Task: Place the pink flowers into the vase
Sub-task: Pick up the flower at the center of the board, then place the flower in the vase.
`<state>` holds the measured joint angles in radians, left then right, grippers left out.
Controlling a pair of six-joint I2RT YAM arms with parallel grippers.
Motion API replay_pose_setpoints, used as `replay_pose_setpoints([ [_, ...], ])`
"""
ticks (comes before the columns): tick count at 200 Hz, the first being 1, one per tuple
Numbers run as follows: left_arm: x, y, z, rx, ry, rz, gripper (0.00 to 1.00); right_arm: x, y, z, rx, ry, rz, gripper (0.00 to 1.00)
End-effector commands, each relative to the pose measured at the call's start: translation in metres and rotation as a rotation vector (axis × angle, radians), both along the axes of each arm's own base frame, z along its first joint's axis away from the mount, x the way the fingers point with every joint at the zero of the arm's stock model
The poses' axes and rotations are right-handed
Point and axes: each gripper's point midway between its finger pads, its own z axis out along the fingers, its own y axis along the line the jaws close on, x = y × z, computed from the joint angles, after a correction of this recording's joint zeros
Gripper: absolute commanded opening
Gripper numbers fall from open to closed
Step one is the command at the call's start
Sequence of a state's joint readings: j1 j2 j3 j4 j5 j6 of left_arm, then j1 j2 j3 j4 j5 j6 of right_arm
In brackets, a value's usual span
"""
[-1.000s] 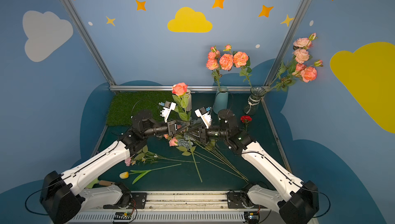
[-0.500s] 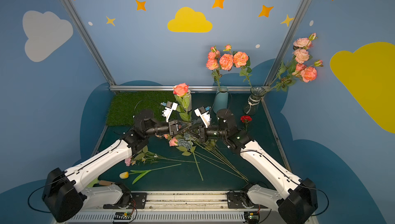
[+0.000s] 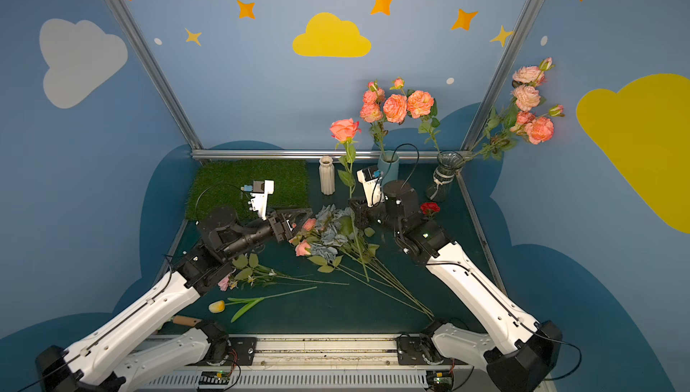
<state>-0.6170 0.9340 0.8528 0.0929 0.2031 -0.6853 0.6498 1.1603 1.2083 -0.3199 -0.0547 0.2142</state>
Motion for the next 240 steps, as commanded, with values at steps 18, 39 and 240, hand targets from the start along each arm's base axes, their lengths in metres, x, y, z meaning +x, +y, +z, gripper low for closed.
replay_pose_setpoints([
  [18, 0.011, 0.025, -0.023, 0.100, -0.001, 0.148, 0.78, 0.058, -0.028, 0.047, -0.136, -0.171, -0.265, 0.00],
  [39, 0.012, 0.030, -0.028, 0.107, -0.005, 0.176, 0.78, 0.084, -0.030, 0.068, -0.138, -0.213, -0.309, 0.00],
  [240, 0.036, 0.013, -0.089, 0.085, 0.131, 0.085, 0.77, 0.196, -0.034, 0.212, -0.121, -0.823, -0.605, 0.00],
])
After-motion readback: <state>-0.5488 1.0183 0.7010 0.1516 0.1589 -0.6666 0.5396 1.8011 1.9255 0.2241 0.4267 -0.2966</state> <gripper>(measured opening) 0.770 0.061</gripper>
